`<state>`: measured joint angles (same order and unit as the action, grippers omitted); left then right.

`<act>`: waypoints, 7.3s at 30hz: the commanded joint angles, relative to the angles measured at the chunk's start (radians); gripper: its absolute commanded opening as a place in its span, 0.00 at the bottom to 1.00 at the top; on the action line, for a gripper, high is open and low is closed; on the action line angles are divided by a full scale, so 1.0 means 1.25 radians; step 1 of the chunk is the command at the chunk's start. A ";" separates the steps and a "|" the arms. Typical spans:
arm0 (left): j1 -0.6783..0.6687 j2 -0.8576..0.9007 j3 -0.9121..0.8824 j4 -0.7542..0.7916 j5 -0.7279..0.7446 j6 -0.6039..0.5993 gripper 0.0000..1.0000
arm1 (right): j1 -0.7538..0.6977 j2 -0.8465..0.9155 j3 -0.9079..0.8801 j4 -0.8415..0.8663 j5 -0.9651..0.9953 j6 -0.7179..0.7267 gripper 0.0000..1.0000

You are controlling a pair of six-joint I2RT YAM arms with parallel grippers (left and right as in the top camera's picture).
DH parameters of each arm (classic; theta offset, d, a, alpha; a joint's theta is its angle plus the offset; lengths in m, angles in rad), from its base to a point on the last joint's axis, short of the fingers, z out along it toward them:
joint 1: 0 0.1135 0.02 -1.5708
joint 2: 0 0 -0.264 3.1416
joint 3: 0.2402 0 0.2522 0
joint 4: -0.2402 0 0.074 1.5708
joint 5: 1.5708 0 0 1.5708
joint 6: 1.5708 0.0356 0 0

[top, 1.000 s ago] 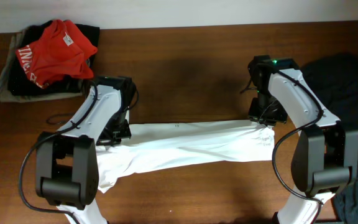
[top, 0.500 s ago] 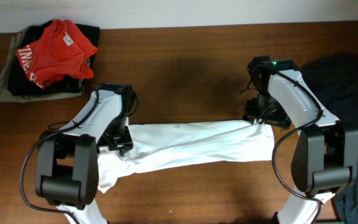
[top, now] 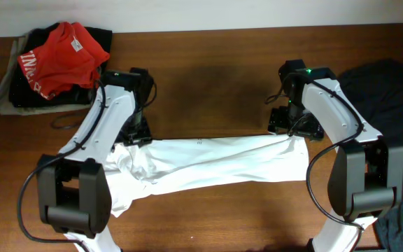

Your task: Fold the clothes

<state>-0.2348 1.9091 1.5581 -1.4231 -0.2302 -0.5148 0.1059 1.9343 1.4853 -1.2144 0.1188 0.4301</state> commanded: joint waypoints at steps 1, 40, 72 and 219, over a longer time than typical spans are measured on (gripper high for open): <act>-0.052 -0.021 -0.015 0.008 0.029 0.018 0.66 | 0.004 -0.021 -0.005 0.006 -0.030 -0.009 0.93; 0.037 -0.018 -0.246 -0.017 -0.155 -0.196 0.37 | 0.004 -0.021 -0.005 0.015 -0.029 -0.012 0.93; -0.097 -0.079 -0.320 0.186 0.046 -0.111 0.31 | 0.004 -0.021 -0.005 0.023 -0.045 -0.012 0.93; 0.088 0.264 0.189 0.339 0.125 0.025 0.72 | -0.252 -0.003 0.099 0.029 -0.130 -0.090 0.32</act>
<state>-0.1249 2.2414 1.7844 -1.0168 -0.0967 -0.4862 -0.2043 1.9308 1.5917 -1.1755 -0.0433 0.3279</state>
